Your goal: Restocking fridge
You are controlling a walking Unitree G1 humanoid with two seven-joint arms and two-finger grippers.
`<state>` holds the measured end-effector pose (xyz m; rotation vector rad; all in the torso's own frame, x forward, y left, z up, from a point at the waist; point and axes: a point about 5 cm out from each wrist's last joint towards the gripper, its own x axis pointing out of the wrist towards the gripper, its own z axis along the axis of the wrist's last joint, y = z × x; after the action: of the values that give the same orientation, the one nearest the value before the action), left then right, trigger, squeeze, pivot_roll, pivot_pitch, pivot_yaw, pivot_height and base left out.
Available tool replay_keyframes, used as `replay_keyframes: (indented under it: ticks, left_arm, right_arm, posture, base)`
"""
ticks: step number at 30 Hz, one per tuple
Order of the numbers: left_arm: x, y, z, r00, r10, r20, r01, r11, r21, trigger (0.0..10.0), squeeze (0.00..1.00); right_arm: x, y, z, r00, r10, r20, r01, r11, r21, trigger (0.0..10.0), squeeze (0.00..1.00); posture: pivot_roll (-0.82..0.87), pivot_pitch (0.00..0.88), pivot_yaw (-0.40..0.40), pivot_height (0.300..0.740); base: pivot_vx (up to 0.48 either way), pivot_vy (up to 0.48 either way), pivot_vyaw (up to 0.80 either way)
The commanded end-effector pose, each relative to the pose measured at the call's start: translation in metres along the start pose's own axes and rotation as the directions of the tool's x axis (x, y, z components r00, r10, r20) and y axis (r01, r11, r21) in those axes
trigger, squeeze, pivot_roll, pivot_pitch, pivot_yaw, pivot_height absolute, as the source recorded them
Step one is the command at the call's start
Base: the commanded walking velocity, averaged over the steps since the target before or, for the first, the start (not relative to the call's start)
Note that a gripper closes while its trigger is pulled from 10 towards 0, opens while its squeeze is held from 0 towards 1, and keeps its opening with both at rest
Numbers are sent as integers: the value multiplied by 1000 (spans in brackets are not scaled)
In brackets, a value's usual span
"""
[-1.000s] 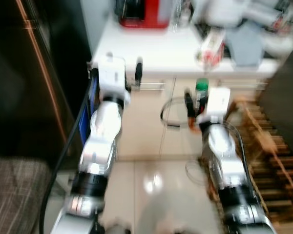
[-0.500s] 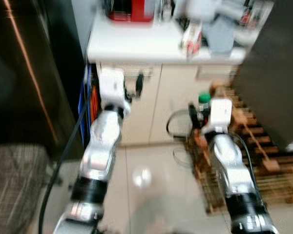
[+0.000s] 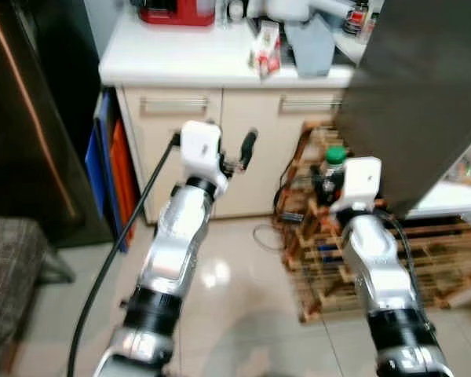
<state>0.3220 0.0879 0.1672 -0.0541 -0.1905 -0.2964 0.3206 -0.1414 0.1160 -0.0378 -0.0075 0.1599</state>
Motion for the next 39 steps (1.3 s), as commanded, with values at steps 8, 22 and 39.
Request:
replay_keyframes:
  ticks: [8, 22, 39]
  left_arm:
    - [2, -15, 3, 999, -48, 11, 48, 998, -37, 10000, 8]
    - [7, -7, -7, 998, -38, -40, 40, 999, 35, 10000, 0]
    - [-6, 9, -30, 994, 35, -107, -25, 995, 96, 10000, 0]
  right_arm:
    - [-4, -6, 12, 997, -4, 72, 4, 1000, 8, 0, 0]
    - [-12, -12, -1, 999, -43, 29, 43, 999, 10, 0, 0]
    - [-6, -18, -1, 994, -101, 42, 102, 995, 0, 0, 0]
  posture:
    - [-117, 0, -36, 740]
    - [-101, 0, -33, 740]
    - [-86, 0, -38, 740]
  base:
    - [0, -461, 0]
    - [40, -351, -463]
    - [0, 0, -706]
